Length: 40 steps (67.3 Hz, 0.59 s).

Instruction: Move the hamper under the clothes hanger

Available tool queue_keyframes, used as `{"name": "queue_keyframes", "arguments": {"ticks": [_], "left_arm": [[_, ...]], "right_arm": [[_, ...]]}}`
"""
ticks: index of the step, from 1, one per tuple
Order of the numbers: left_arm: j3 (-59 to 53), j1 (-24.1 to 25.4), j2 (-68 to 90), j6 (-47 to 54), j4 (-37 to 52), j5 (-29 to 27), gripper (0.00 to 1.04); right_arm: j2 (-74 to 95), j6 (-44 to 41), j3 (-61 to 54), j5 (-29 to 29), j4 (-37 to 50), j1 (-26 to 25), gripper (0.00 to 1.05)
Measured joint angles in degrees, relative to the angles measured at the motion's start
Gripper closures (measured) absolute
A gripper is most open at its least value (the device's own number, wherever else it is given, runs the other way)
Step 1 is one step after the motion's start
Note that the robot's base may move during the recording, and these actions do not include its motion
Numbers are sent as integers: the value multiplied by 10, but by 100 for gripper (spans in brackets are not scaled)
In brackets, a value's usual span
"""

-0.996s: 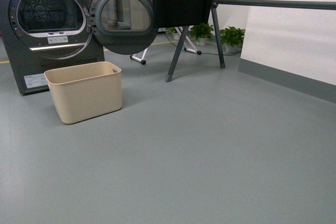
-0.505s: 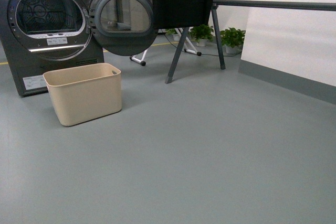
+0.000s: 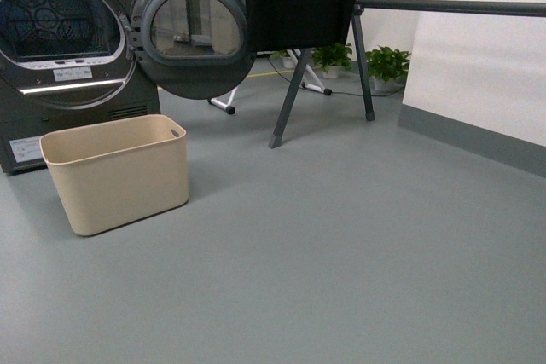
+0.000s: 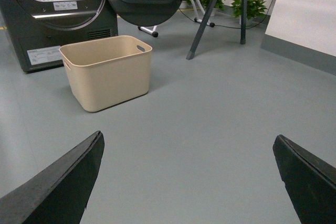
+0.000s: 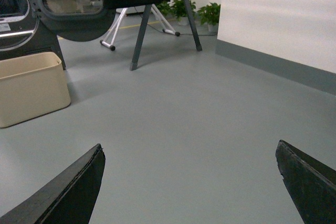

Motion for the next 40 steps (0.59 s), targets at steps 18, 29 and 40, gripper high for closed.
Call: {"name": "queue_keyframes", "arguments": {"ticks": [18, 29, 40], "left_arm": [[0, 0, 0, 1, 0, 1, 7], [0, 0, 0, 1, 0, 0, 7], [0, 0, 0, 1, 0, 0, 7]], "right_arm": [[0, 0, 0, 0, 0, 0, 8], [0, 0, 0, 0, 0, 0, 8], [0, 0, 0, 0, 0, 0, 8]]}}
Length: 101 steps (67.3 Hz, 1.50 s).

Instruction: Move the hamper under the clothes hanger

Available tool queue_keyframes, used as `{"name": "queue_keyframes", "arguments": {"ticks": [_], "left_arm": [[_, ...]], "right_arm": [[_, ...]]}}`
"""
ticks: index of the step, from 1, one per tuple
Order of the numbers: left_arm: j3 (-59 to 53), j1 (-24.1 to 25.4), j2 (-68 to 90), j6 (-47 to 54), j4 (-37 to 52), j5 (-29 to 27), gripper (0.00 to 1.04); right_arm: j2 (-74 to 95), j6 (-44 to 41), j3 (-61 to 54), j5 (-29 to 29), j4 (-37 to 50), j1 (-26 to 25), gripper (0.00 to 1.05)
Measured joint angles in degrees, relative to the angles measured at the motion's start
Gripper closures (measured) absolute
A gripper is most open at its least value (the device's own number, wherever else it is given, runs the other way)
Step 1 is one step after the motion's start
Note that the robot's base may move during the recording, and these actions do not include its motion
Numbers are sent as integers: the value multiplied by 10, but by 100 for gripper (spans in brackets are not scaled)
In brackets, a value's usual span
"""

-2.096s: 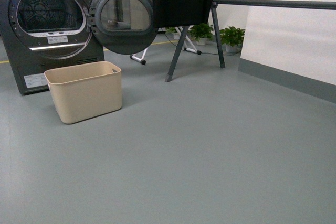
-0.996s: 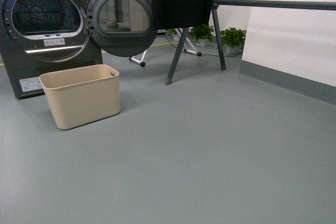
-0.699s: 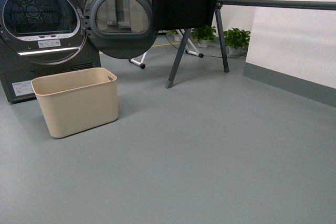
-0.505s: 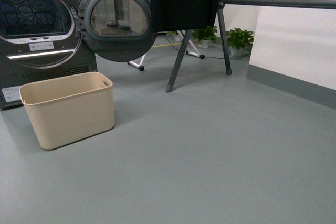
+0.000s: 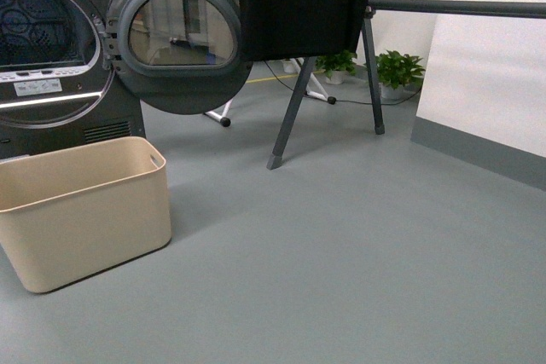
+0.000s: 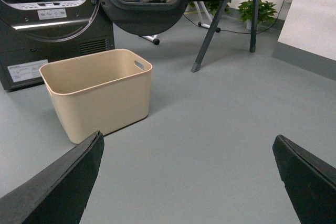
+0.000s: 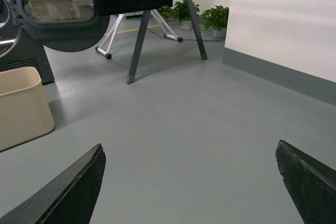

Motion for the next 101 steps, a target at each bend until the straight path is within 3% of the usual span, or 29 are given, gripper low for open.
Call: {"name": "queue_keyframes", "arguments": {"ticks": [101], "left_arm": [[0, 0, 0, 0, 0, 0, 7]], "right_arm": [[0, 0, 0, 0, 0, 0, 8]]}}
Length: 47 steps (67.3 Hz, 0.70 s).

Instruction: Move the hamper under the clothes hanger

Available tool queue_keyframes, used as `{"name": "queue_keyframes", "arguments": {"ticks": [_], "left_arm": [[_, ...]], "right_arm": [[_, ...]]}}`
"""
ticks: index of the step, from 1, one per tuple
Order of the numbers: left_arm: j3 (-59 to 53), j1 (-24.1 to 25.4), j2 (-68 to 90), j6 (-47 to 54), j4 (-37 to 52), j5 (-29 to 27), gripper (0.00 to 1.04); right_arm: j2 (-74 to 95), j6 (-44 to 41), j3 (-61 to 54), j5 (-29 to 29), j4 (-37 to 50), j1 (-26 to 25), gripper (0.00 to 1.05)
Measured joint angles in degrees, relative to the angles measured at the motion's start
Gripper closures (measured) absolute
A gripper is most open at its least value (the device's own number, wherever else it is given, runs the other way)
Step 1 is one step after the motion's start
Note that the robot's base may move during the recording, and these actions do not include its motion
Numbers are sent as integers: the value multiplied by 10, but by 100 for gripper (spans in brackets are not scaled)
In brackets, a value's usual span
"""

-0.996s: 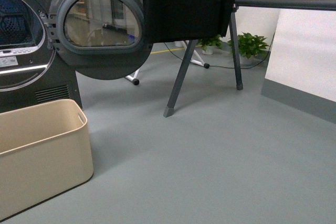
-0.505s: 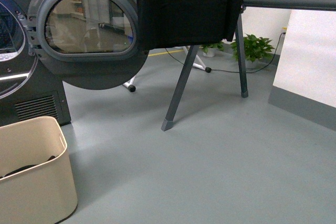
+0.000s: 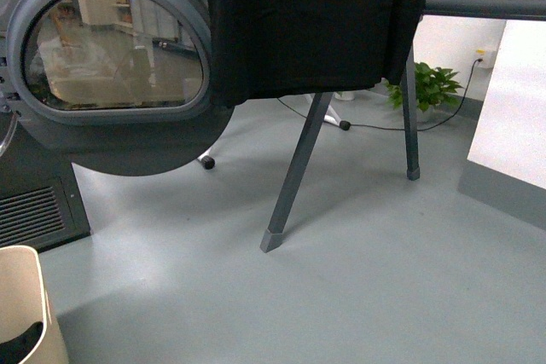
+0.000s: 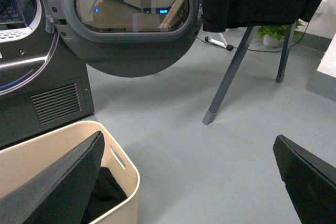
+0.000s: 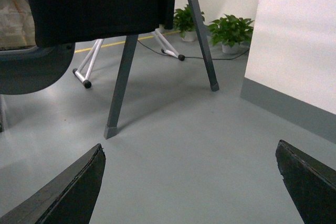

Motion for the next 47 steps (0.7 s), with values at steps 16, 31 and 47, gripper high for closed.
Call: {"name": "queue_keyframes", "arguments": {"ticks": [16, 31, 47], "left_arm": [[0, 0, 0, 0, 0, 0, 7], [0, 0, 1, 0, 0, 0, 7], [0, 0, 0, 0, 0, 0, 7]], "right_arm": [[0, 0, 0, 0, 0, 0, 8], [0, 0, 0, 1, 0, 0, 8], [0, 0, 0, 0, 0, 0, 8]]}}
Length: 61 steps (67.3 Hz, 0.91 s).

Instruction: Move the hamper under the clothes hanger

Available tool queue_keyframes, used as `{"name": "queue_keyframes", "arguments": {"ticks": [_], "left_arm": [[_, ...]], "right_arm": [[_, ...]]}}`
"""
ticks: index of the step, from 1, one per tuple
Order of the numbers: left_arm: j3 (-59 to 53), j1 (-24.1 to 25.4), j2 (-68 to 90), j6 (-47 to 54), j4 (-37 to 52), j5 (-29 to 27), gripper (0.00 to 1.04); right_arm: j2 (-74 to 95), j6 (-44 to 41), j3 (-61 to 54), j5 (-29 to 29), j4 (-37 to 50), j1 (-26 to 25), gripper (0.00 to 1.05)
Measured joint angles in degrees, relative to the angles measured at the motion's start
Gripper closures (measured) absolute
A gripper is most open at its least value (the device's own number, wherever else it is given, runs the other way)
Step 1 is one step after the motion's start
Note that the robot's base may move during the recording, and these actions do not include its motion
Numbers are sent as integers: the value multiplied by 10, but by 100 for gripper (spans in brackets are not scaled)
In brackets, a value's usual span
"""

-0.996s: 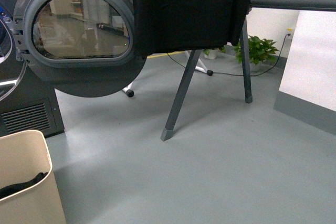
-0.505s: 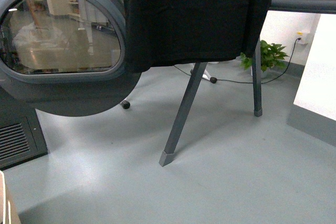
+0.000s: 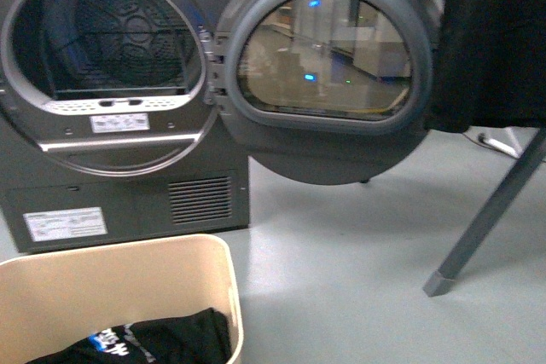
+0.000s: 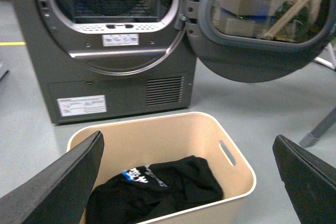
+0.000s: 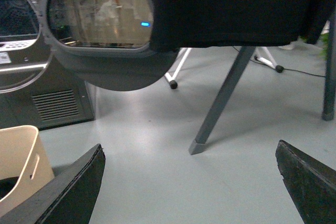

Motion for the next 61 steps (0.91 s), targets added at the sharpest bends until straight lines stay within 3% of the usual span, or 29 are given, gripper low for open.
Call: {"name": "queue_keyframes", "arguments": {"ticks": [61], "left_arm": [[1, 1, 1, -2, -1, 0, 7]], "right_arm": [[1, 0, 0, -1, -1, 0, 8]]}}
